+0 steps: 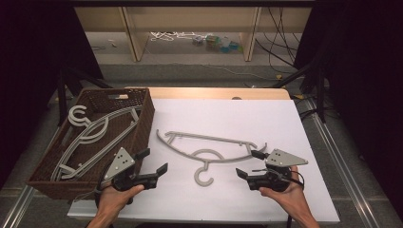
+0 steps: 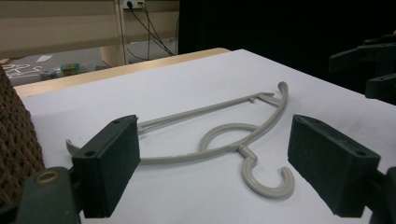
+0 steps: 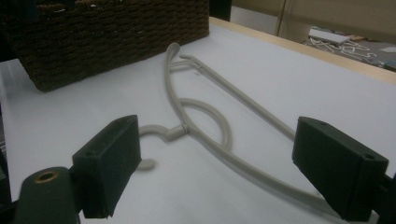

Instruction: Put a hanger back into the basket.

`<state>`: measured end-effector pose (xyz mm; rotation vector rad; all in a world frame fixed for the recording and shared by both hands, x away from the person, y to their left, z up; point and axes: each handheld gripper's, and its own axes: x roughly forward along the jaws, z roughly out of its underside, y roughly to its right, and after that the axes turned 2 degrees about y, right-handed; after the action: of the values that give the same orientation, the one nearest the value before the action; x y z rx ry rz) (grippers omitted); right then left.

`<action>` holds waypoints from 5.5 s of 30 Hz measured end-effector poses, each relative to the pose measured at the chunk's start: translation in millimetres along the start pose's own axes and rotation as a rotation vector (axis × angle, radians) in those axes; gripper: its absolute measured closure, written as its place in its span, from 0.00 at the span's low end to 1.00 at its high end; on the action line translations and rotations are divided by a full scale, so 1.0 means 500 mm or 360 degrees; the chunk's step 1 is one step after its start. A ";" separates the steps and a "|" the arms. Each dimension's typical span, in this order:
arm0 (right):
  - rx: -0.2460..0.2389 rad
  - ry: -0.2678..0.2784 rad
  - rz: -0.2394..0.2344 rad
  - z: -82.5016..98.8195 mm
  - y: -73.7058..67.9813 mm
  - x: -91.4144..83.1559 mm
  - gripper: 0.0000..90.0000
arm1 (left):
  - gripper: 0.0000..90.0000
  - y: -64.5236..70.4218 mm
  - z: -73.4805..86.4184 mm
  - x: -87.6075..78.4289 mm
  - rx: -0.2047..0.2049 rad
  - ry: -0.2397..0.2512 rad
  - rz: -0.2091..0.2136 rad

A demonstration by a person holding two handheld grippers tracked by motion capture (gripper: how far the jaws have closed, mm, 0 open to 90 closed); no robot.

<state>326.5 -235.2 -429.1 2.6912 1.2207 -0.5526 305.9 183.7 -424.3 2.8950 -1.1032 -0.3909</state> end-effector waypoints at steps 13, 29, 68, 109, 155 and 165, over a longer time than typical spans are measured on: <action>-0.0095 -0.0105 0.0007 -0.008 0.010 0.032 0.18 | 0.18 0.014 0.022 0.002 0.0046 -0.0012 0.0023; -0.0347 -0.0543 -0.0159 -0.038 0.050 0.137 0.28 | 0.18 0.009 0.024 0.003 0.0045 -0.0007 0.0016; -0.0432 -0.1149 -0.0382 -0.034 0.095 0.265 0.64 | 0.18 0.010 0.026 0.003 0.0083 -0.0007 0.0037; -0.0722 -0.1298 -0.0509 -0.052 0.066 0.279 0.91 | 0.23 0.015 0.034 0.017 0.0192 -0.0123 0.0020; -0.0794 -0.1171 -0.0604 -0.123 0.005 0.163 0.91 | 0.35 0.067 -0.001 0.201 0.1009 -0.0652 0.0090; -0.0862 -0.1158 -0.0644 -0.129 -0.014 0.164 0.91 | 0.46 0.065 0.004 0.207 0.1114 -0.0675 0.0212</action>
<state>388.5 -155.8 -400.7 1.5833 1.4026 -0.9645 358.4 91.6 -446.2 3.3754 -1.7981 -0.7764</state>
